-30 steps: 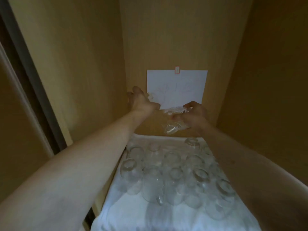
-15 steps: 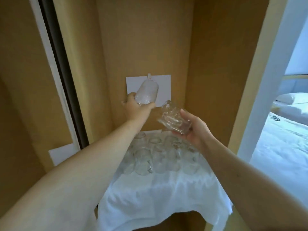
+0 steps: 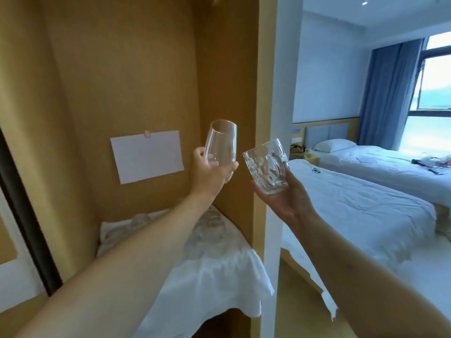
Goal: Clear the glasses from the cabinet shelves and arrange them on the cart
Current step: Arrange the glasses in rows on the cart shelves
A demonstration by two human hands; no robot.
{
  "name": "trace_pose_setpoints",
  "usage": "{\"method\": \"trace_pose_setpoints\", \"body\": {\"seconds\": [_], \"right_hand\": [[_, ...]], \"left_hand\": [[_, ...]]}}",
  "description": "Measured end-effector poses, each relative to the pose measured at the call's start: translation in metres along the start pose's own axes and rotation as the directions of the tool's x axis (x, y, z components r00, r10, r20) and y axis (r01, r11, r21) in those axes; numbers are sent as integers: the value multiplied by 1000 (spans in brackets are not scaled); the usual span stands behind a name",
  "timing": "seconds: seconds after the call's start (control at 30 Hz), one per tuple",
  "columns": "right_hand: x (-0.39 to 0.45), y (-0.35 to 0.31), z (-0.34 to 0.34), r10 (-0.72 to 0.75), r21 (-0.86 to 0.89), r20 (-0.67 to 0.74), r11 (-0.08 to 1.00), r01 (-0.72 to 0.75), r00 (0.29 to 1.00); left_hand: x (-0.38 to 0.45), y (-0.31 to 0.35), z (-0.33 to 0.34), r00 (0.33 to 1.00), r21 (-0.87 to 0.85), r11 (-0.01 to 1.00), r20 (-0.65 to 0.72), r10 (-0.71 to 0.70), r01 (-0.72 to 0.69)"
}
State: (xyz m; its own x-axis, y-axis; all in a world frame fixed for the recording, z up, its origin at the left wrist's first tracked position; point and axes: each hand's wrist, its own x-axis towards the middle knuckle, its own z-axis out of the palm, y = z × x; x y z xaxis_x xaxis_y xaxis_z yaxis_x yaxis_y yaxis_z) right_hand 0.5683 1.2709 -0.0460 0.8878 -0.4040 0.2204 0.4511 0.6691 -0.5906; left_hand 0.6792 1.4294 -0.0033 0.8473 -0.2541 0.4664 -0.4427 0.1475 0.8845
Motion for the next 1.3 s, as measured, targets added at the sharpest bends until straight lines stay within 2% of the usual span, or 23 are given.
{"method": "trace_pose_setpoints", "body": {"seconds": [0.13, 0.2, 0.33, 0.43, 0.67, 0.9, 1.07, 1.2, 1.3], "right_hand": [[-31, -56, -48, -26, -39, -61, 999, 23, 998], [-48, -85, -76, -60, -75, -110, 996, 51, 992], [-85, -140, -127, -114, -116, -198, 989, 92, 974], [-113, -176, -164, -137, -122, -286, 987, 105, 948], [-172, -265, -235, -204, -236, -321, 963, 131, 925], [-220, -331, -312, -234, -154, -416, 970, 186, 879], [-242, -374, -367, -379, -232, -540, 925, 300, 752], [-257, -414, -422, -438, -318, -659, 899, 301, 611], [-256, -447, -455, -487, -395, -687, 873, 285, 540]], "left_hand": [[-22, 2, 73, 973, -55, 997, 228, -33, 47], [-36, -2, 112, 954, -67, 993, 290, -76, 99], [-66, -9, 185, 948, -28, 995, 307, -85, 99], [-90, -14, 242, 920, -28, 991, 376, -113, 133], [-148, -14, 379, 859, -2, 987, 493, -138, 160], [-193, -15, 498, 810, -26, 985, 572, -126, 172], [-208, -26, 591, 725, -26, 981, 677, -126, 195], [-219, -49, 679, 624, -31, 974, 772, -119, 225], [-223, -68, 751, 529, -48, 964, 842, -103, 263]]}}
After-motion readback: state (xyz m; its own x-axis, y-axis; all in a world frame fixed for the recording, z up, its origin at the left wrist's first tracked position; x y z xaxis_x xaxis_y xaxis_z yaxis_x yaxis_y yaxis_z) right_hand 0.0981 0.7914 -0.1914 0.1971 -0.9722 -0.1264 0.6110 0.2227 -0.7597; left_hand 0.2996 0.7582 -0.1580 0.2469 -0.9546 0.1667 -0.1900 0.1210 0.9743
